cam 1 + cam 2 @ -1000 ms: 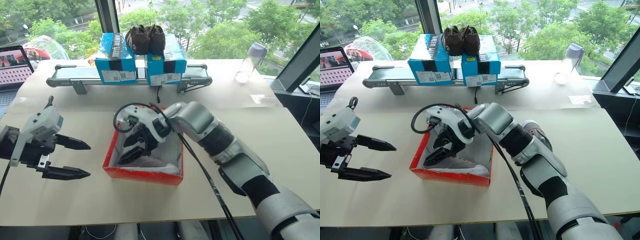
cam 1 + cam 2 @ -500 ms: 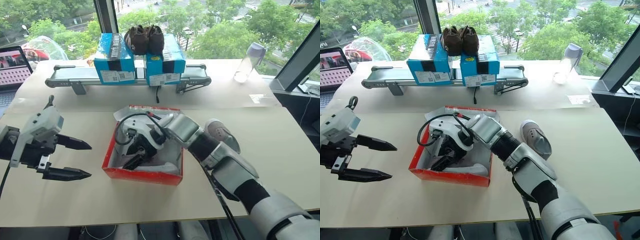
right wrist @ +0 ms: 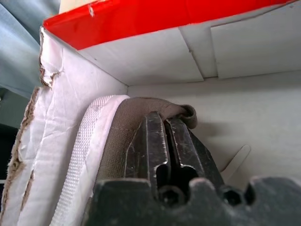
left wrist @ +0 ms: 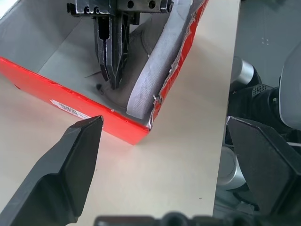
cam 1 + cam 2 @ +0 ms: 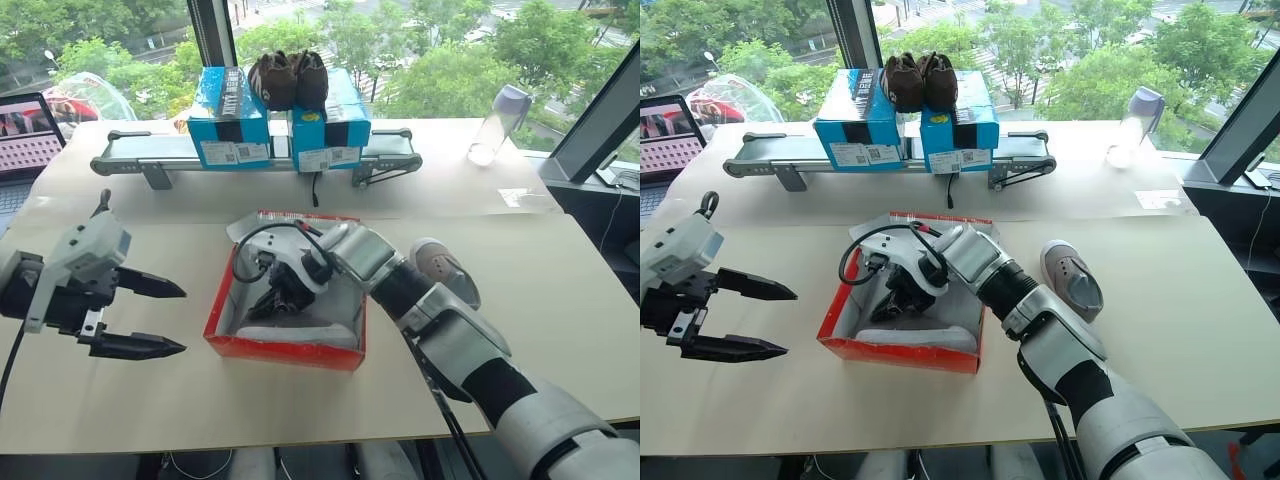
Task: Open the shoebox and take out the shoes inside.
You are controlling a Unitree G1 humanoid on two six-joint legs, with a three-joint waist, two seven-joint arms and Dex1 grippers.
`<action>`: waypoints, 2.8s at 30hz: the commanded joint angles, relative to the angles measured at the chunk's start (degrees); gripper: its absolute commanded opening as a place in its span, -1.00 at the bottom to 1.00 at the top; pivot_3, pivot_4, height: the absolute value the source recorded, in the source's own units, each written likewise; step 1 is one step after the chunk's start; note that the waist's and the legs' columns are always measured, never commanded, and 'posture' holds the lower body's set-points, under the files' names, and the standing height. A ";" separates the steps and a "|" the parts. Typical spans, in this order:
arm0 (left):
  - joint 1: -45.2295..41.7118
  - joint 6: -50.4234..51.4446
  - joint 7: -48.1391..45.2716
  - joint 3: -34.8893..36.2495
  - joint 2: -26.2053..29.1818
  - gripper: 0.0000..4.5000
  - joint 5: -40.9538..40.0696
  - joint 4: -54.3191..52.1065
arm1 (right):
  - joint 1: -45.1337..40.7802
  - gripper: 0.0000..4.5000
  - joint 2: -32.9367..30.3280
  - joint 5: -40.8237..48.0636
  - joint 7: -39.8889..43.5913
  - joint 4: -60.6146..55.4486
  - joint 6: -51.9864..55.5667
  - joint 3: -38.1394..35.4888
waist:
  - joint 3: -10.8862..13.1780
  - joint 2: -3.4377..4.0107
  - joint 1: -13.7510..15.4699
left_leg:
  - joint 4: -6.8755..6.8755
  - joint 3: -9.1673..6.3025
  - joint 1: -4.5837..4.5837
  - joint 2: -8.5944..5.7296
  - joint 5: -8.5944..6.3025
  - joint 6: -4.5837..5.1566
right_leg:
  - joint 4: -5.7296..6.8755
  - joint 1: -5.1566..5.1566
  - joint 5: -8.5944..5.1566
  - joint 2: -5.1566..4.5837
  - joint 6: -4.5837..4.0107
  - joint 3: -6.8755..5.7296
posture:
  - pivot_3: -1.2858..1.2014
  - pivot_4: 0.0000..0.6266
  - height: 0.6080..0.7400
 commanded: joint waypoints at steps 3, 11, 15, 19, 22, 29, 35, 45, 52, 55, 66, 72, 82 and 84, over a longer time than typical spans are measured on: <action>-2.80 -1.67 0.15 -1.65 0.77 1.00 -0.17 0.60 | -5.19 -0.99 -1.26 3.14 -0.89 -6.83 5.96 -8.51 | 0.01 0.00 0.01 | 0.00 0.00 0.00 0.00 0.00 0.00 | 0.02 -0.01 0.00 0.00 0.00 0.00 | 0.03 -0.52 1.00; -8.11 -1.88 0.92 -5.02 -1.03 1.00 -2.98 0.46 | -12.46 -0.99 -1.46 16.12 -9.32 -16.33 27.29 -29.38 | 0.02 -0.01 0.06 | -0.01 -0.01 -0.05 0.00 0.00 0.00 | 0.06 -0.06 0.00 0.00 -0.01 -0.01 | 0.03 -0.52 1.00; -10.50 -1.85 1.05 -6.61 -1.54 1.00 -3.83 1.27 | -13.62 -0.99 -1.95 19.50 -15.92 -18.67 33.93 -38.75 | 0.01 -0.02 0.09 | -0.02 -0.02 -0.05 0.00 0.00 0.00 | 0.04 -0.03 0.00 0.00 -0.01 -0.02 | 0.03 -0.52 1.00; -11.88 -2.90 0.77 -8.99 -2.05 1.00 -2.94 2.26 | -17.13 -0.99 -4.02 21.58 -23.73 -17.82 39.48 -51.21 | 0.03 -0.01 0.41 | -0.02 -0.02 -0.05 -0.01 0.00 0.00 | 0.05 -0.04 0.00 -0.01 -0.01 -0.02 | 0.03 -0.52 1.00; -13.39 -3.59 0.60 -10.95 -2.46 1.00 -2.34 3.19 | -19.63 -0.99 -8.30 20.76 -29.14 -17.27 39.17 -56.63 | 0.03 -0.01 0.54 | -0.02 -0.02 -0.15 -0.02 0.00 0.00 | 0.00 -0.11 0.00 -0.01 -0.01 -0.02 | 0.03 -0.52 1.00; -16.95 -5.21 -0.51 -15.20 -3.74 1.00 -0.88 4.93 | -19.33 -0.99 -25.13 13.89 -37.80 -22.06 32.38 -52.51 | 0.08 0.02 0.67 | -0.04 0.01 -0.29 -0.06 0.00 0.00 | -0.19 -0.16 0.01 -0.07 -0.01 -0.01 | 0.03 -0.52 1.00; -20.83 -6.50 -1.73 -19.48 -5.45 1.00 1.03 6.70 | -6.58 -0.99 -39.82 8.20 -39.00 -21.87 29.92 -46.68 | 0.07 0.00 0.39 | -0.12 0.04 -0.33 -0.07 0.00 0.01 | -0.27 -0.17 0.00 -0.07 -0.01 0.02 | 0.03 -0.52 1.00; -25.85 -8.02 -4.92 -24.82 -7.21 1.00 4.54 9.92 | 14.02 -0.99 -49.75 8.31 -39.72 -19.88 33.15 -53.69 | 0.30 0.35 0.15 | -0.10 0.07 -0.35 -0.12 0.00 0.05 | -0.26 -0.20 -0.01 -0.10 0.01 0.11 | 0.03 -0.52 1.00; -27.60 -8.41 -6.53 -26.12 -7.87 1.00 6.13 11.19 | 24.16 -0.99 -48.06 8.46 -41.90 -22.27 34.16 -57.64 | 0.30 0.35 0.07 | -0.04 0.10 -0.25 -0.13 0.00 0.05 | -0.21 -0.09 -0.06 -0.10 0.12 0.16 | 0.03 -0.52 1.00; -28.18 -8.29 -6.89 -26.27 -8.16 1.00 6.65 11.38 | 24.17 -0.99 -45.42 8.28 -43.20 -20.66 32.24 -56.84 | 0.30 0.35 0.00 | 0.03 0.11 -0.25 -0.13 0.01 0.05 | -0.22 -0.06 -0.14 -0.10 0.32 0.17 | 0.03 -0.52 1.00; -26.19 -6.14 -6.31 -23.33 -6.38 1.00 5.95 9.13 | 15.27 -0.99 -34.01 5.23 -46.83 -7.30 18.94 -49.52 | 0.30 0.35 -0.33 | 0.04 0.13 -0.21 -0.13 0.01 0.05 | -0.23 -0.05 -0.07 -0.09 0.25 0.22 | 0.03 -0.52 1.00; -24.32 -4.77 -5.40 -21.22 -5.20 1.00 5.33 7.56 | 10.74 -0.99 -30.71 3.22 -46.36 1.05 12.48 -46.54 | 0.30 0.33 -0.07 | 0.04 0.12 -0.20 -0.13 0.01 0.05 | -0.25 -0.02 -0.02 -0.09 0.19 0.22 | 0.03 -0.52 1.00; -22.83 -1.23 -1.47 -18.10 -5.35 1.00 3.30 7.32 | 10.46 0.40 -35.68 2.71 -44.05 -6.79 16.84 -44.31 | 0.32 0.34 0.04 | 0.03 0.10 -0.19 -0.13 0.01 0.04 | -0.23 -0.01 0.03 -0.09 0.12 0.20 | 0.03 -0.52 1.00; -25.10 1.30 3.00 -17.68 -6.99 1.00 3.71 9.87 | 10.82 0.73 -38.24 3.56 -42.89 -13.04 21.44 -42.80 | 0.35 0.37 0.60 | 0.04 0.08 -0.29 -0.15 0.01 0.04 | -0.21 -0.08 0.03 -0.10 0.12 0.19 | 0.03 -0.52 1.00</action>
